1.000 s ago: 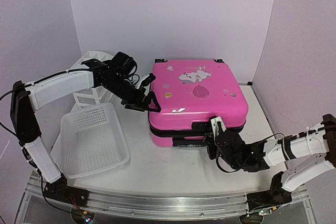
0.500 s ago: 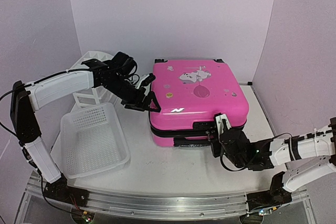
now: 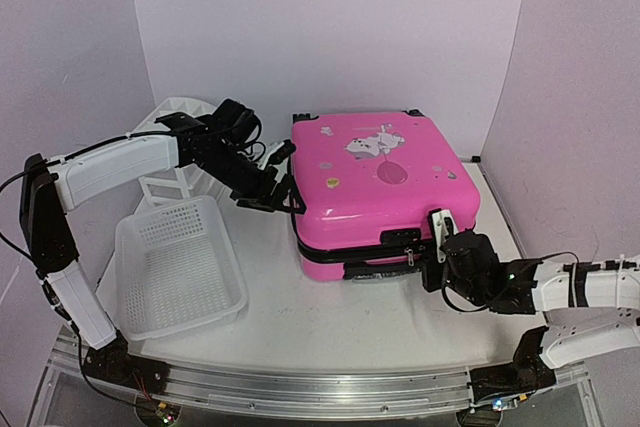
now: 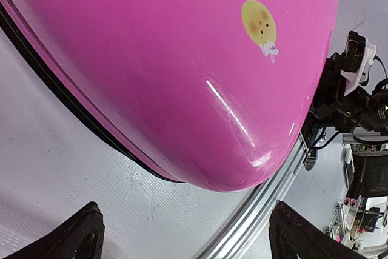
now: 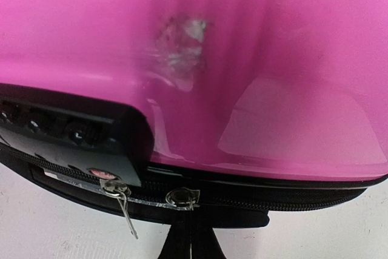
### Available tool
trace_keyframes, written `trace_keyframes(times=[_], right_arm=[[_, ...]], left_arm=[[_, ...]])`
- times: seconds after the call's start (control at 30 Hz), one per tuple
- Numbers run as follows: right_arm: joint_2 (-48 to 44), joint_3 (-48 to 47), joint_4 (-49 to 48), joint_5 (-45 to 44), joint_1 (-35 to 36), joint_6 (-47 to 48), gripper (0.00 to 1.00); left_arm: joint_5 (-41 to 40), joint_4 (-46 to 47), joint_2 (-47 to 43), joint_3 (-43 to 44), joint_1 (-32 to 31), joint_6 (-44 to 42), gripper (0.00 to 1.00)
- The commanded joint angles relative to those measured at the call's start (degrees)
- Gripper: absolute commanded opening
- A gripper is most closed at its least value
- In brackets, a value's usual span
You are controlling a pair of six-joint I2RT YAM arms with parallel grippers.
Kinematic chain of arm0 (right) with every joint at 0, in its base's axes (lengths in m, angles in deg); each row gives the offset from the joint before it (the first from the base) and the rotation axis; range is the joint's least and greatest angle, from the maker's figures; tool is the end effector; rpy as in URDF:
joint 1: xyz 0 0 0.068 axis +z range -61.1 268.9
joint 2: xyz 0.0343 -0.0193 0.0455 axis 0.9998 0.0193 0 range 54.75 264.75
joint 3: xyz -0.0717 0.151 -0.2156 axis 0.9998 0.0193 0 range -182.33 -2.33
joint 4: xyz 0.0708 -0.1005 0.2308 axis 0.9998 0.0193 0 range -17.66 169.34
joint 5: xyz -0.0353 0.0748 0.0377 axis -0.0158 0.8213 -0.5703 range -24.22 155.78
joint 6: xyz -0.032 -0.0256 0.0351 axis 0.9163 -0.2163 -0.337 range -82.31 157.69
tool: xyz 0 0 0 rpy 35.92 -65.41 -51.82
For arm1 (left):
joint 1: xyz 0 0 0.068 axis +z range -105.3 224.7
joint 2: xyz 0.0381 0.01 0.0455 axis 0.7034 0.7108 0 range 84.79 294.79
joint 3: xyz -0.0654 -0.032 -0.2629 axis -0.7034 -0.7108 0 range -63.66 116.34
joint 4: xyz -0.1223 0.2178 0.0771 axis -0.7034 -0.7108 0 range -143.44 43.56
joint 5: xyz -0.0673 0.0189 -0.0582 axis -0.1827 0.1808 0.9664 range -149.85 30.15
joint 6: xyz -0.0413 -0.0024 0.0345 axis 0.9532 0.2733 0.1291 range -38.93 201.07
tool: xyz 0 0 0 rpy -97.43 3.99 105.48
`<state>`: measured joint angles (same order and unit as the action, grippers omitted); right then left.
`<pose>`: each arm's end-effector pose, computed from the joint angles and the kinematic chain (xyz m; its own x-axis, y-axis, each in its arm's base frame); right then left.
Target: Open, take out, and arrange the luggage
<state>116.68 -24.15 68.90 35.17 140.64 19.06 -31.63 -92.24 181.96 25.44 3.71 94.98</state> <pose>0.1415 0.1504 0.1720 -0.4855 -0.1716 -0.8573 -0.2826 0.9587 -0.0318 0.2654 -0.2528 0.3153 -0.7813 0.3983 -0.4806 0.6188 0.5953 -0.5126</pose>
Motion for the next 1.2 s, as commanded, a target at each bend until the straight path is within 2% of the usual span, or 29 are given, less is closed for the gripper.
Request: trace_keyframes(times=[0.0,0.07,0.17,0.27,0.37,0.5,0.6,0.7,0.83,1.0,1.17], right_arm=[[-1.7,-0.3,5.4,5.1,-2.5,4.0,0.0],[-1.3,-2.0,8.7,4.5,-2.8,6.3,0.0],[-2.4,-1.6,11.7,-1.8,-5.0,6.2,0.0],[-4.3,-0.6,11.8,-0.4,-9.0,3.5,0.0],[-4.0,-1.4,12.1,1.5,-9.4,2.9,0.0],[-4.4,-1.9,14.2,-2.3,-11.1,3.2,0.0],[-4.5,-2.0,14.1,8.1,-16.2,4.2,0.0],[-1.7,-4.9,14.1,20.3,-16.6,7.7,0.0],[0.1,-7.0,13.6,30.6,-16.6,10.4,0.0],[2.0,-8.7,9.2,37.5,-16.4,8.7,0.0],[5.4,-10.7,5.1,39.9,-14.1,6.4,0.0]], left_arm=[[-1.3,2.5,-2.7,0.1,-0.3,-0.8,0.95],[-1.5,2.4,-2.9,0.0,-0.4,-1.0,0.95],[-1.8,2.5,-2.8,0.0,-0.4,-1.1,0.95],[-1.9,2.5,-2.9,0.0,-0.4,-1.4,0.95],[-3.1,2.6,-3.6,-0.1,-0.8,-2.3,0.95],[-4.7,3.7,-4.9,-1.1,-1.4,-3.6,0.95],[-4.7,5.0,-5.8,-1.9,-1.7,-3.9,0.95],[-6.2,5.5,-7.0,-2.3,-2.5,-5.7,0.95],[-11.5,5.7,-9.1,-2.8,-6.1,-10.1,0.95],[-16.3,5.7,-10.0,-2.1,-8.5,-11.1,0.95],[-21.3,5.8,-8.7,1.9,-14.6,-8.3,0.93]])
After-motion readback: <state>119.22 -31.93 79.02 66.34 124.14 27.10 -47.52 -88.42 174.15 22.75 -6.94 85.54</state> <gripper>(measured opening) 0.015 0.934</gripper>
